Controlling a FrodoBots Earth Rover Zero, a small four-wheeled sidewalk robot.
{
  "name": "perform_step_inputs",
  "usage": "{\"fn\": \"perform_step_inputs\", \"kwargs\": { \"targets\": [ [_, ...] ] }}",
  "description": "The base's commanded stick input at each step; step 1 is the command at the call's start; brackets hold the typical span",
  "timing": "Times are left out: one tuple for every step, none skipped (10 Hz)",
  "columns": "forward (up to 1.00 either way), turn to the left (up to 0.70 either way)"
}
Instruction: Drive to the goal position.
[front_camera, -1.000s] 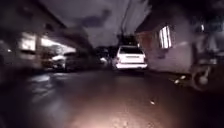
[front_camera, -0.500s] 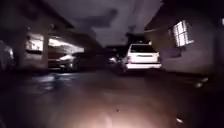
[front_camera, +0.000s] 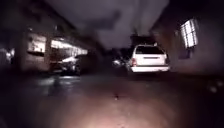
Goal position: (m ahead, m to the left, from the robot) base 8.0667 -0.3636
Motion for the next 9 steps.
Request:
{"fn": "perform_step_inputs", "kwargs": {
  "targets": [
    [1.0,0.0],
    [1.0,0.0],
    [1.0,0.0],
    [1.0,0.0],
    [1.0,0.0],
    [1.0,0.0],
    [1.0,0.0],
    [1.0,0.0],
    [1.0,0.14]
  ]
}}
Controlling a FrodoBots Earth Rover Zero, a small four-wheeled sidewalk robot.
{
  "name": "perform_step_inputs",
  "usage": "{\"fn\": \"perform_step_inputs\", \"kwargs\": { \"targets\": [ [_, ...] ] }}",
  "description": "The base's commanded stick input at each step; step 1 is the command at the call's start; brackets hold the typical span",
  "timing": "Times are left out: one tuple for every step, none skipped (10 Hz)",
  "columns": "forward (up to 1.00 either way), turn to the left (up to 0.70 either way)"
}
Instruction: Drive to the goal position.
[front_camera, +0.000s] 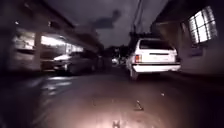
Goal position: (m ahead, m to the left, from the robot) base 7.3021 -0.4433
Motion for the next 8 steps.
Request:
{"fn": "perform_step_inputs", "kwargs": {
  "targets": [
    [1.0,0.27],
    [1.0,0.27],
    [1.0,0.27],
    [0.87,0.0],
    [0.04,0.0],
    [0.16,0.0],
    [1.0,0.0],
    [1.0,0.0]
  ]
}}
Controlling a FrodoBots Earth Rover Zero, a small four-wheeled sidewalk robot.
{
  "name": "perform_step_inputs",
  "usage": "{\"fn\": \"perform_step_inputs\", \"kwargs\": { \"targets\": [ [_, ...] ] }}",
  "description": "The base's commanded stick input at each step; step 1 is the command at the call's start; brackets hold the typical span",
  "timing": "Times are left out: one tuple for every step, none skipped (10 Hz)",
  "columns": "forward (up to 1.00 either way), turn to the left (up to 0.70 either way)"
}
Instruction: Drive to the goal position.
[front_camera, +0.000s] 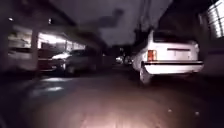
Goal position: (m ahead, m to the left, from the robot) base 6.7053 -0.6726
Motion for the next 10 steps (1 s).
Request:
{"fn": "perform_step_inputs", "kwargs": {
  "targets": [
    [1.0,0.27],
    [1.0,0.27],
    [1.0,0.1],
    [1.0,0.0],
    [1.0,0.0],
    [1.0,0.0],
    [1.0,0.0],
    [1.0,0.0],
    [1.0,0.0],
    [1.0,0.0]
  ]
}}
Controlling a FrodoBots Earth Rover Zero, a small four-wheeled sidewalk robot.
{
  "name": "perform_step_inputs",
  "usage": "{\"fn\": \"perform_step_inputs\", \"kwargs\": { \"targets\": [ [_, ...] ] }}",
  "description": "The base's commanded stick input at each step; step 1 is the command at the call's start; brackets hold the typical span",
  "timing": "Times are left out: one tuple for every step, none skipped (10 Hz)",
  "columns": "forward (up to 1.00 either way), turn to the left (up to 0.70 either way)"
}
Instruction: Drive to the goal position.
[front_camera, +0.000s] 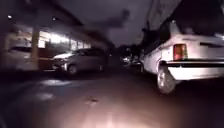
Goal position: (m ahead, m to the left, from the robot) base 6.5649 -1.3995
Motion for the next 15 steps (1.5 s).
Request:
{"fn": "perform_step_inputs", "kwargs": {
  "targets": [
    [1.0,0.0],
    [1.0,0.0],
    [1.0,0.0],
    [1.0,0.0],
    [1.0,0.0],
    [1.0,0.0],
    [1.0,0.0],
    [1.0,0.0],
    [1.0,0.0],
    [1.0,0.0],
    [1.0,0.0],
    [1.0,0.0],
    [1.0,0.0],
    [1.0,-0.23],
    [1.0,0.0]
  ]
}}
